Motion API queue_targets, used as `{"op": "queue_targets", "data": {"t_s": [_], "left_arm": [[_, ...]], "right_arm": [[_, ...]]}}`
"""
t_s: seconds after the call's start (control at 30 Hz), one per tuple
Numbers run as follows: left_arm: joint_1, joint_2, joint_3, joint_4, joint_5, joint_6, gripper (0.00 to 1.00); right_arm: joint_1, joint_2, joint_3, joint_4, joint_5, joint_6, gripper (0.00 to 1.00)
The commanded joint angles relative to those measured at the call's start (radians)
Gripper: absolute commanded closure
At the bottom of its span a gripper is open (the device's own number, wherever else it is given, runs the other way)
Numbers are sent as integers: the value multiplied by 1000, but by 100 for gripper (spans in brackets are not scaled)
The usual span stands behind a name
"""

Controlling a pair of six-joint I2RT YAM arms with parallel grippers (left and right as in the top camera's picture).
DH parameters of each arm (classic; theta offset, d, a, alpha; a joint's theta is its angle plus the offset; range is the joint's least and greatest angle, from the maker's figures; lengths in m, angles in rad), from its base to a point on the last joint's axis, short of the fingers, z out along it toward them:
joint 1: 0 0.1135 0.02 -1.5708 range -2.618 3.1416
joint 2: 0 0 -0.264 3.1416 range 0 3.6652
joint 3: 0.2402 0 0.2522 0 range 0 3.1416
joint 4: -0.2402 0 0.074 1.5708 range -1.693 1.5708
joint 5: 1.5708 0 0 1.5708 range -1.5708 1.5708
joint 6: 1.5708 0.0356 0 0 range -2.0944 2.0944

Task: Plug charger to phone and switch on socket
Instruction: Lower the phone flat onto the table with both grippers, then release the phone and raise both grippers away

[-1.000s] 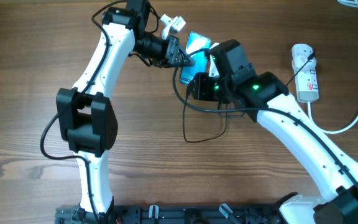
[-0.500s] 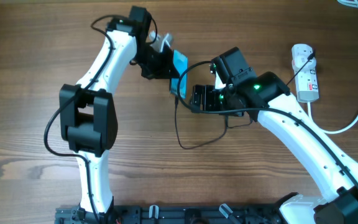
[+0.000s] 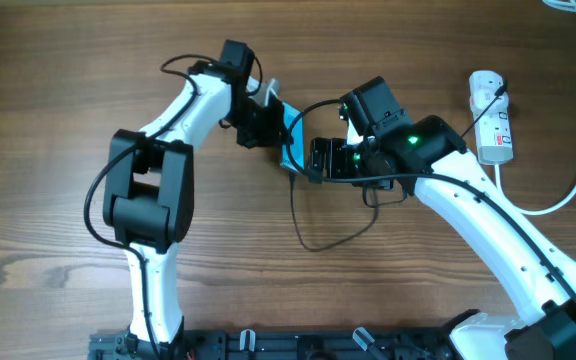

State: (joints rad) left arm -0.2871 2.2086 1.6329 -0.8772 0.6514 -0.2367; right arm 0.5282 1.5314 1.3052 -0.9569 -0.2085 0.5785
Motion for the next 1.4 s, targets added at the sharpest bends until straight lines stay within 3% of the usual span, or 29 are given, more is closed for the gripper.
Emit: {"op": "queue_targets", "data": {"t_s": [0.0,0.2,0.37,0.4,0.43,0.7,0.8,0.87,0.9,0.93,0.97,1.17,1.37], "left_arm": [[-29,0,-35,30,-8,-12,95],[-31,0,-53,39,-63,-11,92],[-30,0,-53,24,-139,-11,76],[-30,0,-53,24,-153,-11,62],[-30,0,-53,24,-170,-11,58],[-10,-12,-22,-33,-332,-11,55],[24,-62,40,-94,-332,-11,37],[66,-186,150,-183,-372,-11,30],[72,-230,170,-197,-397,-11,21],[76,-277,177,-198,-419,-11,4],[76,-315,177,-196,-433,-11,0],[76,-462,177,-179,-451,-11,0],[76,-463,176,-179,-451,-11,0]], "right_arm": [[1,-16,15,2,-4,9,0],[1,-16,15,-3,-3,26,0],[1,-16,15,-13,5,27,0],[1,-16,15,-13,5,27,0],[1,-16,15,-16,5,27,0],[-11,-16,15,-96,241,93,0],[-83,-16,15,-110,268,98,0],[-266,-16,15,-108,354,97,0],[-328,-15,15,-100,372,82,0],[-397,-14,15,-82,373,58,0],[-456,-11,15,-63,373,46,0],[-774,69,15,103,359,37,0],[-910,238,50,186,327,-83,0]]}}
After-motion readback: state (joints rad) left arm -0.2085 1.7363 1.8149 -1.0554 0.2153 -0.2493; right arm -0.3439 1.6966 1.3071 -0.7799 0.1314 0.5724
